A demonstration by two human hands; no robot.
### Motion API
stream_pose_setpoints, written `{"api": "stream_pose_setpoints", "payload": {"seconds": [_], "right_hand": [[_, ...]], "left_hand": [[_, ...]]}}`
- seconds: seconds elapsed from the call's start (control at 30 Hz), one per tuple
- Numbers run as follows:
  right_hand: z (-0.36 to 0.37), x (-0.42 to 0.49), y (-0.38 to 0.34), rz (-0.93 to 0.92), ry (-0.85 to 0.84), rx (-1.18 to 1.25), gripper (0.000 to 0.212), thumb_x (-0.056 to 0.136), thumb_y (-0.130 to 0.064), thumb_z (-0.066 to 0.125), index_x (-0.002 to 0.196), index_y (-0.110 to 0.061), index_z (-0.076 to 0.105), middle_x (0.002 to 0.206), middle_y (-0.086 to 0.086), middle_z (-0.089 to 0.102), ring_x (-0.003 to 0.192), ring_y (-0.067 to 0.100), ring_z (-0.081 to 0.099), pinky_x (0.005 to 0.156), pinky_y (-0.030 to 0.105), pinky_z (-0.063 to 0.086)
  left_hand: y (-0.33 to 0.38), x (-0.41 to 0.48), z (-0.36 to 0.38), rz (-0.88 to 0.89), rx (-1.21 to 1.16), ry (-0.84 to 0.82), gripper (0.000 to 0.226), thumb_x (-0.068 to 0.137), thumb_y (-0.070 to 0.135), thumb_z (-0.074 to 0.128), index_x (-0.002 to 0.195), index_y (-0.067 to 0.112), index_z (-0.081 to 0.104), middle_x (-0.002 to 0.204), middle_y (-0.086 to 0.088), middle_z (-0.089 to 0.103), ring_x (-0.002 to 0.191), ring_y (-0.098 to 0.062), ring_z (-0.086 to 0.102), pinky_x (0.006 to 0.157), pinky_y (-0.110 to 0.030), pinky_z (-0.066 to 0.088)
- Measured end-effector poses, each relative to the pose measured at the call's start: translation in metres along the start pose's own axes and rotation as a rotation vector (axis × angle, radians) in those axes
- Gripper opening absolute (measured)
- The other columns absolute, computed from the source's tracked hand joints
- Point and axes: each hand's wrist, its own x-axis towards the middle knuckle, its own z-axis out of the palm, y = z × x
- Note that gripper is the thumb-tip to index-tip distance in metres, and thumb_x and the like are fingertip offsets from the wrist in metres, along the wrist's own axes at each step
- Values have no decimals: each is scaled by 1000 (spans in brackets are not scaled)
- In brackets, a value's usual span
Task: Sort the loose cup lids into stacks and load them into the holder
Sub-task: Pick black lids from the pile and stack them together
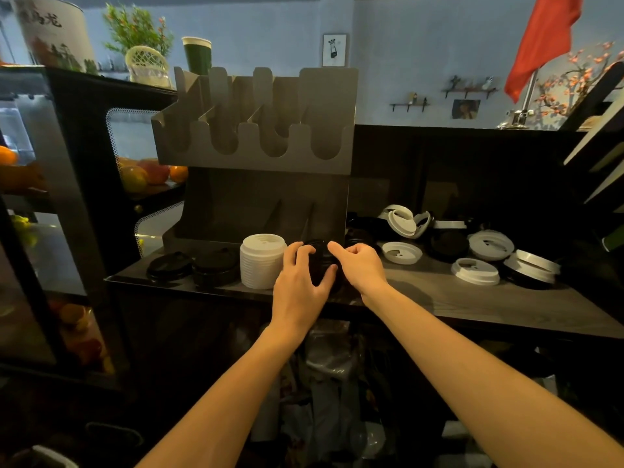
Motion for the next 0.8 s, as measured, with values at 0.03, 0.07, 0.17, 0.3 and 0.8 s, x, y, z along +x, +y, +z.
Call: {"api": "stream_pose_setpoints", "payload": {"seconds": [0.03,0.07,0.17,0.3,0.8], "right_hand": [[1,1,0,-13,4,-11,34,91,-49,63,103,-18,63,97,-2,63,84,10,57,70,28,49],[3,2,0,-21,2,-22,31,91,-48,63,106,-21,63,99,-4,62,86,8,55,71,28,48],[4,4,-6,0,-20,-59,23,92,-46,62,94,-24,64,91,-8,61,81,6,53,76,30,47],[-3,1,-9,-10,-107,-55,34,93,-57,56,99,-24,66,95,-9,63,85,5,55,72,28,43],[-3,-2,4,-71,-127,67,27,95,-48,60,103,-23,65,94,-10,64,85,4,58,61,20,41]], "left_hand": [[-1,0,0,5,14,0,50,93,43,68,130,13,54,144,-4,48,119,-19,57,84,-26,51],[-1,0,-1,9,27,0,50,93,44,67,130,13,54,143,-5,48,116,-19,59,83,-27,52],[0,2,-1,2,56,3,50,94,45,66,130,14,54,139,-4,51,110,-19,61,78,-25,52],[0,3,-2,-22,102,13,50,95,49,61,130,16,51,136,-1,52,102,-17,64,71,-23,46],[0,3,0,61,135,89,35,93,34,67,121,14,61,120,1,61,118,-14,49,91,-21,42]]}}
